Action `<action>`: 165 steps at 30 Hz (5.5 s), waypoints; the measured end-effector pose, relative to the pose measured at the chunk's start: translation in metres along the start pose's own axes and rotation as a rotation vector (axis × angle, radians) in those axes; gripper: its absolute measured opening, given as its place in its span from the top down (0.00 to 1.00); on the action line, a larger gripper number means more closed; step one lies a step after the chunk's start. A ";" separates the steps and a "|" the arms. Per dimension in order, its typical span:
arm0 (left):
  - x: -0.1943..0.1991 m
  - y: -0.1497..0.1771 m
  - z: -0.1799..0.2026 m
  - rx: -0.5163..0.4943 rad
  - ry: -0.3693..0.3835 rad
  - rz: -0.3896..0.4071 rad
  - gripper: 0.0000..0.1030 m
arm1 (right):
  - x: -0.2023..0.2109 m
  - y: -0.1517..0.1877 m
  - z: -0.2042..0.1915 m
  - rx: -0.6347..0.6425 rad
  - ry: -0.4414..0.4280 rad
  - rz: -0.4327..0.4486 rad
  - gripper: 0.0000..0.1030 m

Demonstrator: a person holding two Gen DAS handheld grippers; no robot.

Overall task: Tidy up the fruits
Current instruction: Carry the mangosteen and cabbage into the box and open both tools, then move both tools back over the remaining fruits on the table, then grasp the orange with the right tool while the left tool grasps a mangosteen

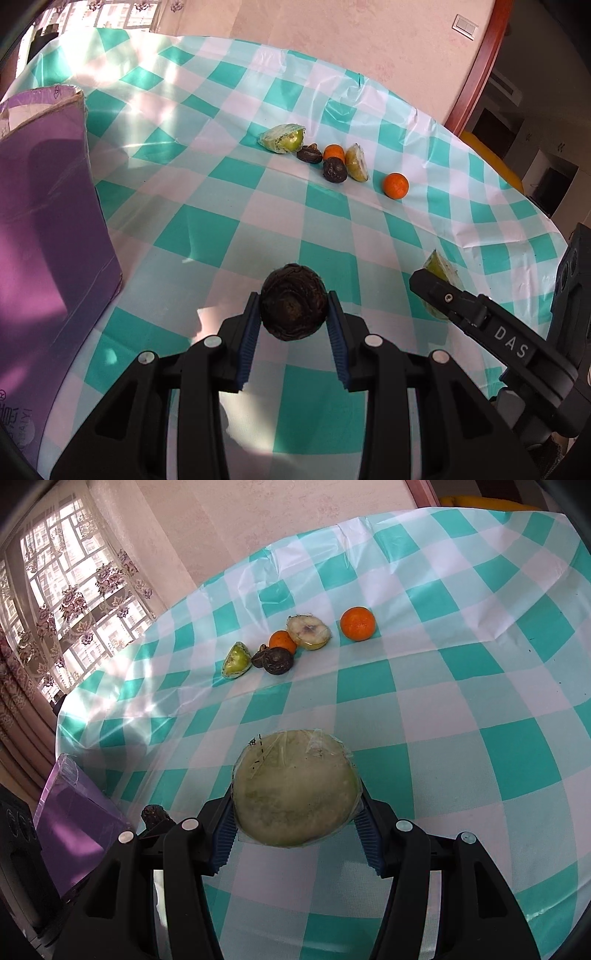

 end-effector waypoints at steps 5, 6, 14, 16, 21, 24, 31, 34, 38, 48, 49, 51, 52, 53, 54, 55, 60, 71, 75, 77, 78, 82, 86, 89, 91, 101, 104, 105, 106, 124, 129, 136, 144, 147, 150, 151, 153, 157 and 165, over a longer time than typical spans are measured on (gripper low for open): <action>0.010 0.012 -0.004 -0.003 0.000 0.000 0.66 | 0.002 0.009 -0.004 0.002 -0.004 -0.015 0.45; 0.011 0.014 -0.004 -0.007 0.002 -0.001 0.66 | 0.002 0.011 -0.004 -0.001 -0.005 -0.016 0.45; 0.025 0.022 -0.009 -0.002 0.023 0.043 0.66 | 0.008 0.022 -0.011 0.016 -0.024 -0.015 0.45; 0.030 0.022 -0.010 0.004 0.028 0.066 0.66 | 0.010 0.023 -0.012 0.019 -0.024 -0.004 0.45; 0.041 0.026 -0.014 0.013 0.032 0.111 0.66 | 0.018 0.025 -0.008 -0.013 -0.049 0.032 0.45; 0.050 0.031 -0.013 0.001 0.032 0.146 0.66 | 0.022 0.026 -0.008 -0.017 -0.073 0.051 0.45; 0.090 0.037 -0.010 -0.029 -0.009 0.233 0.66 | 0.028 0.033 -0.010 -0.073 -0.172 0.050 0.45; 0.119 0.032 -0.010 -0.022 -0.088 0.292 0.66 | 0.027 0.036 -0.021 -0.074 -0.205 0.031 0.45; 0.152 0.021 -0.026 0.043 -0.167 0.320 0.66 | 0.031 0.038 -0.048 -0.021 -0.249 0.022 0.45; 0.215 0.010 -0.079 0.103 -0.303 0.251 0.65 | 0.060 0.045 -0.151 0.267 -0.295 0.058 0.45; 0.221 0.011 -0.086 0.112 -0.307 0.251 0.65 | 0.063 0.046 -0.163 0.302 -0.296 0.066 0.45; 0.233 0.013 -0.102 0.133 -0.311 0.249 0.65 | 0.067 0.050 -0.185 0.369 -0.290 0.080 0.45; 0.238 0.015 -0.109 0.141 -0.320 0.250 0.65 | 0.068 0.052 -0.196 0.398 -0.287 0.084 0.45; 0.242 0.016 -0.116 0.146 -0.339 0.248 0.65 | 0.068 0.053 -0.207 0.424 -0.287 0.086 0.45; 0.246 0.018 -0.123 0.148 -0.358 0.243 0.65 | 0.067 0.054 -0.218 0.448 -0.289 0.087 0.45; 0.249 0.020 -0.130 0.149 -0.373 0.233 0.65 | 0.066 0.055 -0.229 0.470 -0.291 0.087 0.45; 0.258 0.030 -0.160 0.114 -0.454 0.151 0.65 | 0.045 0.065 -0.287 0.632 -0.199 0.028 0.45; 0.244 0.042 -0.229 0.192 -0.575 0.031 0.65 | -0.031 0.100 -0.356 0.886 0.084 -0.230 0.45; 0.239 0.042 -0.239 0.223 -0.562 0.030 0.36 | -0.042 0.097 -0.355 0.838 0.083 -0.277 0.45; 0.243 0.042 -0.242 0.240 -0.551 0.057 0.17 | -0.039 0.095 -0.355 0.841 0.079 -0.249 0.36; 0.245 0.041 -0.242 0.248 -0.537 0.070 0.14 | -0.036 0.096 -0.356 0.849 0.083 -0.235 0.33; 0.247 0.040 -0.246 0.273 -0.523 0.088 0.06 | -0.033 0.096 -0.354 0.841 0.072 -0.222 0.30; 0.252 0.040 -0.244 0.288 -0.521 0.121 0.06 | -0.028 0.094 -0.350 0.826 0.043 -0.189 0.30; 0.265 0.039 -0.236 0.285 -0.511 0.192 0.03 | -0.020 0.092 -0.341 0.788 -0.005 -0.134 0.30; 0.277 0.039 -0.223 0.271 -0.522 0.269 0.02 | -0.008 0.085 -0.331 0.738 -0.064 -0.077 0.30; 0.307 0.049 -0.107 0.054 -0.395 0.624 0.02 | 0.044 0.009 -0.209 0.374 -0.089 0.178 0.16; 0.281 0.048 -0.057 -0.066 -0.302 0.574 0.02 | 0.033 -0.005 -0.160 0.294 0.020 0.171 0.16; 0.269 0.049 -0.040 -0.116 -0.268 0.549 0.02 | 0.029 -0.009 -0.143 0.271 0.056 0.165 0.16; 0.257 0.051 -0.023 -0.167 -0.243 0.530 0.02 | 0.025 -0.012 -0.126 0.247 0.095 0.158 0.16; -0.025 -0.026 0.033 -0.187 -0.108 -0.025 0.02 | -0.029 -0.080 0.060 -0.095 0.319 0.030 0.16; -0.043 -0.054 0.031 -0.118 -0.064 -0.036 0.02 | -0.046 -0.108 0.064 -0.074 0.285 0.021 0.16; -0.081 -0.099 0.032 -0.059 -0.071 -0.069 0.02 | -0.075 -0.147 0.063 -0.018 0.297 -0.010 0.19; -0.123 -0.140 0.045 -0.096 -0.147 -0.133 0.02 | -0.109 -0.188 0.057 0.068 0.339 -0.046 0.25; -0.131 -0.151 0.049 -0.109 -0.148 -0.124 0.02 | -0.120 -0.197 0.053 0.088 0.354 -0.067 0.26; -0.140 -0.161 0.056 -0.134 -0.150 -0.125 0.02 | -0.128 -0.199 0.049 0.099 0.385 -0.095 0.34; -0.143 -0.164 0.058 -0.141 -0.155 -0.124 0.02 | -0.127 -0.199 0.047 0.105 0.375 -0.090 0.41; -0.149 -0.171 0.063 -0.152 -0.160 -0.124 0.02 | -0.124 -0.198 0.047 0.081 0.341 -0.074 0.57; -0.161 -0.183 0.072 -0.175 -0.169 -0.122 0.02 | -0.113 -0.196 0.074 -0.096 0.182 -0.027 0.58; -0.185 -0.197 0.084 -0.208 -0.204 -0.163 0.38 | -0.111 -0.196 0.080 -0.140 0.132 -0.009 0.57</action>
Point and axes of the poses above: each gripper's, at about its wrist camera, not at the fingertips, and x roughly against the way its jaws point, z to its right, y to its underside, the point moved 2 cm from there along -x, roughly the way its jaws point, and after that the axes turned 11 degrees about -z, right-handed, at the moved point
